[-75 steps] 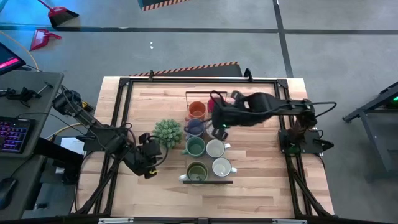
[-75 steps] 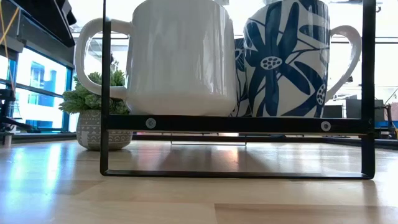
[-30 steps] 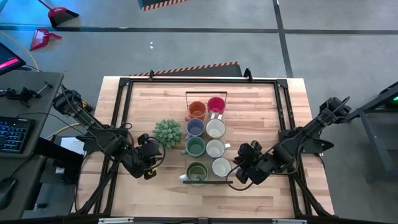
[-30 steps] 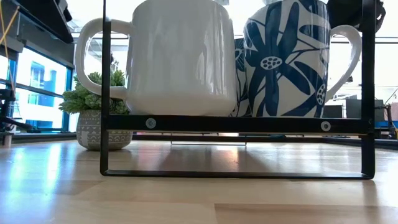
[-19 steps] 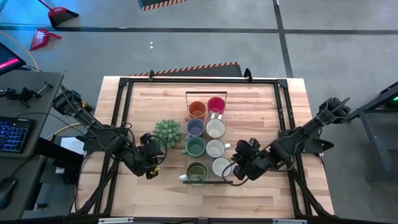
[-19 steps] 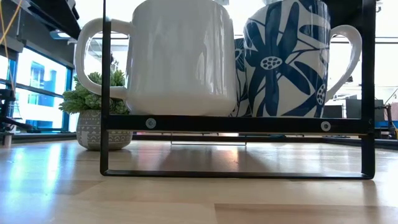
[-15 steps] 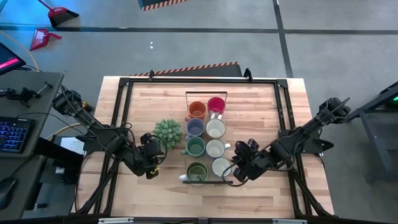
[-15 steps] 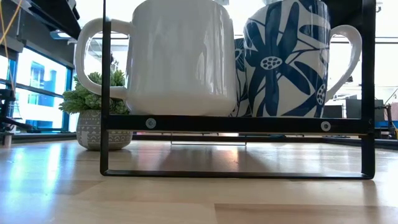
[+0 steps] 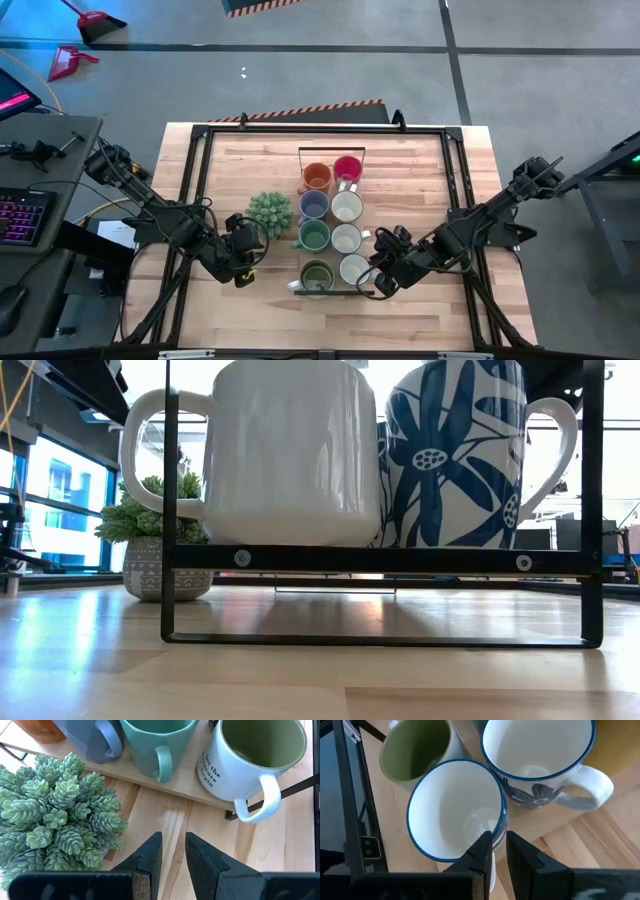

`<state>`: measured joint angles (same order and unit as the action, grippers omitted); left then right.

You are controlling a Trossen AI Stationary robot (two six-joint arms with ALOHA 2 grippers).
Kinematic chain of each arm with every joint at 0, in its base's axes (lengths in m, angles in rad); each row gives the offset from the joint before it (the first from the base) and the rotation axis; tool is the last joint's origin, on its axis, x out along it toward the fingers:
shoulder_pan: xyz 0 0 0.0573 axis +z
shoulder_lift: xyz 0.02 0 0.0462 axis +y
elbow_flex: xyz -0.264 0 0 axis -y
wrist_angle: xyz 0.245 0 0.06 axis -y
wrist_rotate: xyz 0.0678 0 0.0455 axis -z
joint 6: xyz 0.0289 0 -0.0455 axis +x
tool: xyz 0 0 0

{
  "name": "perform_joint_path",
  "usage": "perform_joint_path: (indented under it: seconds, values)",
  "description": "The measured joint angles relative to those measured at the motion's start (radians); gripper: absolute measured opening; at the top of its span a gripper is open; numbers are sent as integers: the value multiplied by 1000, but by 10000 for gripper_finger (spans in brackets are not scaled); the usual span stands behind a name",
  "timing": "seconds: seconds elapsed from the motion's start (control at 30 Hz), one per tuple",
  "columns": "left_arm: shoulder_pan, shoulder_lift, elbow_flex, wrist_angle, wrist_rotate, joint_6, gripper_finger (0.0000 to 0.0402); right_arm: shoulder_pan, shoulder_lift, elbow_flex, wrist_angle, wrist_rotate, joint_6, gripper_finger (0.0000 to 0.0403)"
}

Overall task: Place coffee mugs
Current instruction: Adjust the mugs

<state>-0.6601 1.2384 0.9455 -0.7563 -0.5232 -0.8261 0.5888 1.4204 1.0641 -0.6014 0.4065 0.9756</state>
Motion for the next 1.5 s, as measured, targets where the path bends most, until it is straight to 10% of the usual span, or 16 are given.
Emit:
perform_joint_path:
  seconds: [1.5]
  values:
    - [0,0,0,-6,13,18,74,-34,52,2,-21,74,98,41]
